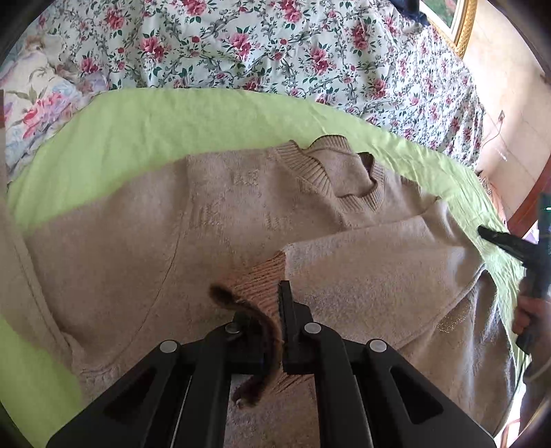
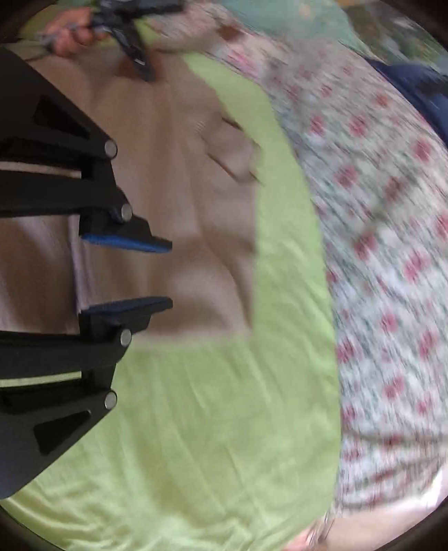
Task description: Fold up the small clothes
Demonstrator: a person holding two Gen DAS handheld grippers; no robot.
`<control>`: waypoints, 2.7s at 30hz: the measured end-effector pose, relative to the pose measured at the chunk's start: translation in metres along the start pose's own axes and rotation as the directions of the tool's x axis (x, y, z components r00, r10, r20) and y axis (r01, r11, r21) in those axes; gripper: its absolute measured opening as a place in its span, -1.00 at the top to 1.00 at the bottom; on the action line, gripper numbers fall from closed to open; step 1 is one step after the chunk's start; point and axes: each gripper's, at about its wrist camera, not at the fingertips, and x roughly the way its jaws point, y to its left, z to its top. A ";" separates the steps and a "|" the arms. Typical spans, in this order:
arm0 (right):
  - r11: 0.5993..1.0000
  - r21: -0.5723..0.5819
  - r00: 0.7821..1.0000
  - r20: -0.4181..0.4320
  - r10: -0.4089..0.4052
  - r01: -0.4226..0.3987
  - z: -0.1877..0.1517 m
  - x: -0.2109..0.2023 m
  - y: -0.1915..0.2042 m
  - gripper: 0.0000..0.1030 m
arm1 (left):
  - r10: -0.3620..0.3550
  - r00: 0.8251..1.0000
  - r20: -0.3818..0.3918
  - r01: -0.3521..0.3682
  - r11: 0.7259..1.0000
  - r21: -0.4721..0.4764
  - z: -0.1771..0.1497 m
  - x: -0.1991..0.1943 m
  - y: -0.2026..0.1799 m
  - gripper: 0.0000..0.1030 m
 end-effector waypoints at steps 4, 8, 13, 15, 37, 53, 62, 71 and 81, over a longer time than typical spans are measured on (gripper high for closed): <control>0.994 0.051 0.990 -0.111 -0.089 0.096 -0.018 0.028 -0.020 0.35 | 0.017 1.000 -0.018 -0.017 1.000 -0.018 -0.004 -0.001 0.006 0.82; 0.990 0.141 0.998 -0.049 0.026 -0.019 -0.022 -0.004 -0.020 0.17 | 0.061 0.998 -0.014 -0.061 0.997 -0.038 -0.015 -0.027 0.023 0.73; 0.982 0.085 0.984 -0.037 0.175 -0.172 -0.037 -0.019 0.020 -0.04 | 0.132 0.990 0.058 -0.124 0.985 -0.120 -0.022 -0.081 0.064 0.47; 0.971 0.078 0.971 -0.060 0.232 -0.227 -0.046 -0.019 0.035 -0.04 | 0.189 0.978 0.082 -0.174 0.970 -0.168 -0.018 -0.096 0.085 0.14; 0.960 0.059 0.950 -0.137 0.280 -0.274 -0.062 -0.011 0.073 -0.04 | 0.524 0.845 0.111 -0.443 0.799 -0.406 0.098 -0.104 0.278 0.83; 0.953 0.194 0.971 -0.017 0.239 -0.231 -0.070 -0.058 0.007 -0.04 | 0.039 0.957 0.287 -0.054 0.998 0.042 0.060 -0.111 -0.017 0.85; 0.948 0.243 0.977 0.001 0.213 -0.206 -0.073 -0.063 -0.016 -0.04 | -0.050 0.994 0.095 0.022 0.962 0.271 0.015 -0.001 -0.153 0.85; 0.925 0.274 0.961 -0.012 0.277 -0.264 -0.057 -0.034 -0.001 -0.28 | 0.006 1.000 -0.027 0.003 0.941 0.338 -0.026 0.028 -0.163 -0.20; 0.868 0.367 0.926 -0.041 0.375 -0.335 -0.038 0.013 0.015 -0.28 | 0.194 0.979 0.068 -0.203 0.963 0.176 -0.062 -0.055 -0.059 -0.45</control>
